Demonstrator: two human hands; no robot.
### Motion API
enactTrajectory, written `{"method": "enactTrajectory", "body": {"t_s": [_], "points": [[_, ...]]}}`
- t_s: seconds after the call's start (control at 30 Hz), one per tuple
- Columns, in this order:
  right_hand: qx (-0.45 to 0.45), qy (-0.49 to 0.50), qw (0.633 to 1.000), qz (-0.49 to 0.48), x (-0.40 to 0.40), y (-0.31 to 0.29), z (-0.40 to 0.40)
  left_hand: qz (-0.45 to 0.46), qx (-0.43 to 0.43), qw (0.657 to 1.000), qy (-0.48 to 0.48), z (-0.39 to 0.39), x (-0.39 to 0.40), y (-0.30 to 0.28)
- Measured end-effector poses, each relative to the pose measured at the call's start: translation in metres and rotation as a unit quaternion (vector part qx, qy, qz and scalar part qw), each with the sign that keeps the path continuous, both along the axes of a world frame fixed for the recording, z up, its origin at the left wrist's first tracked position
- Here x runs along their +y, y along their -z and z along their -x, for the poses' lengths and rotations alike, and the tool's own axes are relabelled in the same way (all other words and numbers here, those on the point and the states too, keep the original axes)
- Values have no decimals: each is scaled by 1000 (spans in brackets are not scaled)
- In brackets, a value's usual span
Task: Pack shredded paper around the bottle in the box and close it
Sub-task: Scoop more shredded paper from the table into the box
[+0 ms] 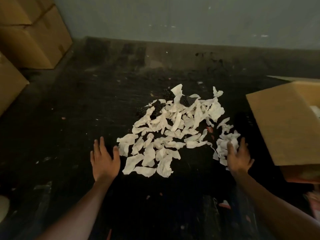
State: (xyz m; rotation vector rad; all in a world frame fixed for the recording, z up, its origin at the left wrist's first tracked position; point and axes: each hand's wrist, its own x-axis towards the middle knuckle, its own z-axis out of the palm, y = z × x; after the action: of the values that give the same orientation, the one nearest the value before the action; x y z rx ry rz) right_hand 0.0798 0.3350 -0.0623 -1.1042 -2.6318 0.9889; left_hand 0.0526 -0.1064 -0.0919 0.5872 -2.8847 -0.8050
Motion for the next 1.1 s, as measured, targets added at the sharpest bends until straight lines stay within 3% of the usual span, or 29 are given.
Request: {"method": "enactTrajectory", "body": {"t_s": [0.2, 0.37, 0.47, 0.57, 0.8, 1.0, 1.1], "points": [[33, -129, 985, 109, -53, -12, 9, -81, 3, 994, 74, 19, 49, -5], [54, -266, 936, 223, -110, -24, -2, -89, 0, 983, 163, 18, 95, -11], [119, -266, 946, 143, -113, -33, 8, -89, -3, 978, 187, 28, 108, -13], [163, -179, 969, 52, -83, -45, 44, -73, 10, 981, 180, 46, 112, -14], [53, -77, 995, 21, 13, -61, 185, 12, 9, 986, 165, 68, 120, -7], [-61, -112, 992, 26, 53, -30, 282, 54, 7, 980, 192, 82, 123, -4], [-93, -185, 977, 56, 49, -18, 301, 52, 4, 980, 193, 78, 123, -6]]}}
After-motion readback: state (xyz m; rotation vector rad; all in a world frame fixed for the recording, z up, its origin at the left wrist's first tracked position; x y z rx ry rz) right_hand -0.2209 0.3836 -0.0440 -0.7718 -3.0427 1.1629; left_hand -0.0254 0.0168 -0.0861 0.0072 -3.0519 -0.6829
